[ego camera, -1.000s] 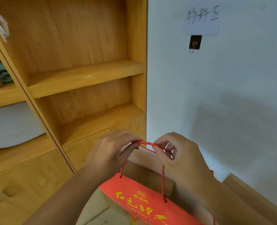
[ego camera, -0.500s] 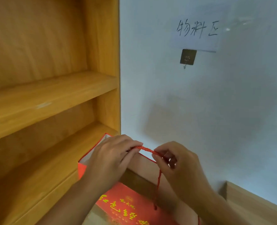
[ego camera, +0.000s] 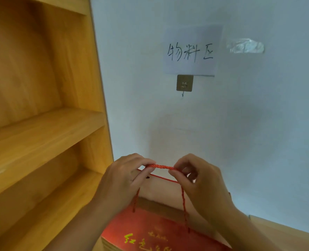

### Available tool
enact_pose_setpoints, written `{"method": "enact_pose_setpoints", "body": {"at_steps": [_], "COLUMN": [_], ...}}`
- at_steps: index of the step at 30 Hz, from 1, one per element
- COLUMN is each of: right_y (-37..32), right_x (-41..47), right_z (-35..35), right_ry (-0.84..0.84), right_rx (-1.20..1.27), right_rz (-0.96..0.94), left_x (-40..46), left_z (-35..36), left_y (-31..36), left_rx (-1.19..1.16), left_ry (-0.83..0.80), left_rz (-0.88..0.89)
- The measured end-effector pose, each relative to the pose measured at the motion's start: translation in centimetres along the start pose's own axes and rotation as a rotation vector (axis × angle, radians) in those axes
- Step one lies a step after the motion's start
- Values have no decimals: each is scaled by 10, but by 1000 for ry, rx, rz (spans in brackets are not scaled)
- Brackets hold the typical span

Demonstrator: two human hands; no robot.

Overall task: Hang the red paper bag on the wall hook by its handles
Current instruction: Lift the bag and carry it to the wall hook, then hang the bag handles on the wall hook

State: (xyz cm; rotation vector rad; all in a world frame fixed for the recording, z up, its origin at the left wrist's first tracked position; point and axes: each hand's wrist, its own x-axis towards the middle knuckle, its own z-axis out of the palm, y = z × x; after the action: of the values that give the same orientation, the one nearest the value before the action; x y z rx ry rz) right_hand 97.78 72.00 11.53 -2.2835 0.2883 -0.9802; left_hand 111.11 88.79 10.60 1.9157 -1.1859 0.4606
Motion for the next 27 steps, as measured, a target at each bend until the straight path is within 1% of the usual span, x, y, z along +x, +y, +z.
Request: {"method": "enact_pose_setpoints", "body": {"at_steps": [4,10,15,22,27], "right_y": [17,36,50,74,89], "right_x": [36,84,124,181,223], "right_z": [-7,-9,-2,22,36], "right_ry": [70,115,127,179,236], "right_rx": [20,-28,-49,-152,-189], "right_rz": [-10,-17,30,95,149], "left_x": [41,95,141,209,257], "left_z": [12,30,45,72,94], "left_y": [-9,-24,-51,-100,-131], "left_rx": [-47,-175,-216,-252,-260], "left_ry": [-42,-5,-29,-44,-94], "left_rz": [15,-26,23,128,181]}}
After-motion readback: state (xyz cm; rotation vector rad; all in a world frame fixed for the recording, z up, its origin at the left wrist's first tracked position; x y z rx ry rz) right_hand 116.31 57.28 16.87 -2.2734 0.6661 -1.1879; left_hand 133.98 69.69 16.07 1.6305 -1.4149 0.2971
